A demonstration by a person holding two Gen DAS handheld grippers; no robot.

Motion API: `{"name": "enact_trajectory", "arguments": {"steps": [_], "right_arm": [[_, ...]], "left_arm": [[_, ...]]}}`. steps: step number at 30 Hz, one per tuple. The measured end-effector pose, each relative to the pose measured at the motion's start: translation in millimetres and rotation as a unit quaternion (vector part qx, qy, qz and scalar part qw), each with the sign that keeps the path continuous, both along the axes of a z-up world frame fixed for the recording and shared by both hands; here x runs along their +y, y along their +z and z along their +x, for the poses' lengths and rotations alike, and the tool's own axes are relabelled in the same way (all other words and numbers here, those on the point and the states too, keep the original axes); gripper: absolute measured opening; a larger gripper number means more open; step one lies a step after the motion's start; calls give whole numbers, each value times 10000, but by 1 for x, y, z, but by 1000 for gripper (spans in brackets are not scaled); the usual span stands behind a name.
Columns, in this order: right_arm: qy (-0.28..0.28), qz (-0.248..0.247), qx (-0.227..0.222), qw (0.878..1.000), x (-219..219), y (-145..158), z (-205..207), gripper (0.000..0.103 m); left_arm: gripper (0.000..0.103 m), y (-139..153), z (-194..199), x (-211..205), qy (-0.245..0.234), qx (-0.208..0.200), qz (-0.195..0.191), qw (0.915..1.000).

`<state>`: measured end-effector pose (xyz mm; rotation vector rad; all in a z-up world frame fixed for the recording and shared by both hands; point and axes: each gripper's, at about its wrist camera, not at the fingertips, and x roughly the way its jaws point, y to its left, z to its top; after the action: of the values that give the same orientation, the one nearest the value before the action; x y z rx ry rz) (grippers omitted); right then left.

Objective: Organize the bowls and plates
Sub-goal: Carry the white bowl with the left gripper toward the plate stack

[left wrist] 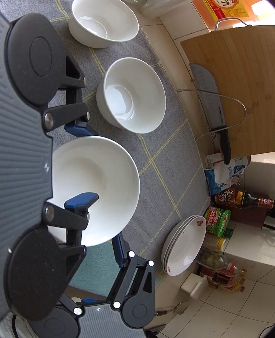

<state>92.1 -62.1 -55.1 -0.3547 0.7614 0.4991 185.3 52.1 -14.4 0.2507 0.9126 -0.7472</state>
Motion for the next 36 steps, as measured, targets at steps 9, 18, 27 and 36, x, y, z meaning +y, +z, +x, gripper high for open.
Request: {"name": "enact_trajectory", "arguments": {"steps": [9, 18, 27, 36], "right_arm": [[-290, -64, 110, 9995, -33, -4, -2, 82], [-360, -69, 227, 9991, -39, -9, 3, 82], [-343, -59, 320, 9989, -38, -11, 5, 83], [-248, 52, 276, 9993, -38, -9, 4, 103]], "left_arm": [[53, -7, 6, -35, -252, 87, -59, 9996], [53, -12, 8, -44, -274, 201, -48, 9994], [54, -17, 10, -42, -217, 304, -99, 9993], [89, -8, 4, -37, -191, 44, -306, 9993]]}}
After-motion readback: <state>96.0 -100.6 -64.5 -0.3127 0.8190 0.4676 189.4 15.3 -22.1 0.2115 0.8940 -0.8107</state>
